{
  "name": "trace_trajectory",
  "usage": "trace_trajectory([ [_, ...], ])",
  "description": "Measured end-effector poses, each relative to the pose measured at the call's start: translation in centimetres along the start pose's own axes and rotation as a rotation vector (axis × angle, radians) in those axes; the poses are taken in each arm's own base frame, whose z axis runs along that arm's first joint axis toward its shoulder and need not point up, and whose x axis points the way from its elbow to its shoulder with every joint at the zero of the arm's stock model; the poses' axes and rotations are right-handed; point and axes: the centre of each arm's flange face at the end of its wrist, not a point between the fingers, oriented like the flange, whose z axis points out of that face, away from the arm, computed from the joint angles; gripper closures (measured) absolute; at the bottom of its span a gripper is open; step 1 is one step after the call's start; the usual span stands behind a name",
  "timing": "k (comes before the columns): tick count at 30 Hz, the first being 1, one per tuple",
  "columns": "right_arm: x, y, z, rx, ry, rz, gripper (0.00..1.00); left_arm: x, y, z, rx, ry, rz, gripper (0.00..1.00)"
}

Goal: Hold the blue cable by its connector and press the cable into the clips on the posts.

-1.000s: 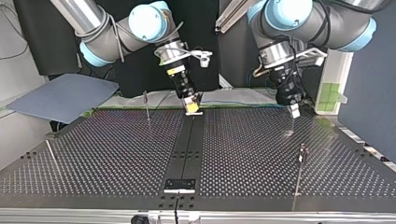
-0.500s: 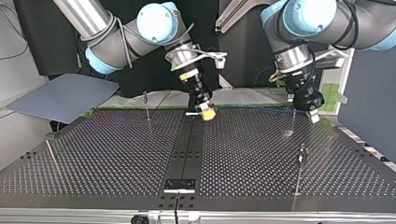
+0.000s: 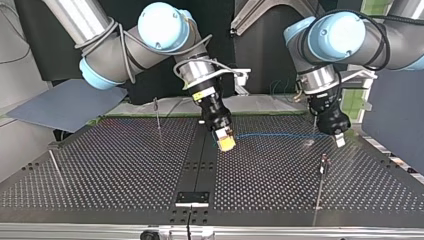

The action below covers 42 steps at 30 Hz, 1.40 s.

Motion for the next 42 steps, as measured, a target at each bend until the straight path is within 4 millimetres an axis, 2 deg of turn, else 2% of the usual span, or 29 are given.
trace_trajectory([
  [8,3.6,-0.2,1.5,0.002,0.073,0.004,1.00,0.3,0.9,1.8,-0.005,-0.004,-0.006,0.99],
  [13,4.3,-0.3,1.8,0.004,0.087,0.005,1.00,0.1,1.8,2.8,-0.006,-0.010,-0.002,0.99],
  [21,3.5,-0.9,1.6,0.004,0.054,0.007,1.00,-0.5,3.0,4.6,0.002,-0.022,0.009,0.99],
  [27,1.3,-1.2,1.7,-0.004,0.014,0.004,1.00,-1.0,3.1,5.5,0.028,-0.029,0.009,0.99],
  [31,0.5,-1.4,1.8,-0.011,0.002,0.004,1.00,-0.5,3.0,6.3,0.041,-0.016,0.016,0.99],
  [36,0.0,-1.3,1.8,-0.019,-0.005,0.004,1.00,0.2,3.0,7.2,0.046,-0.006,0.021,0.99],
  [42,-0.2,-0.9,2.0,-0.026,-0.006,0.003,1.00,-0.6,3.0,8.1,0.054,-0.022,0.017,0.99],
])
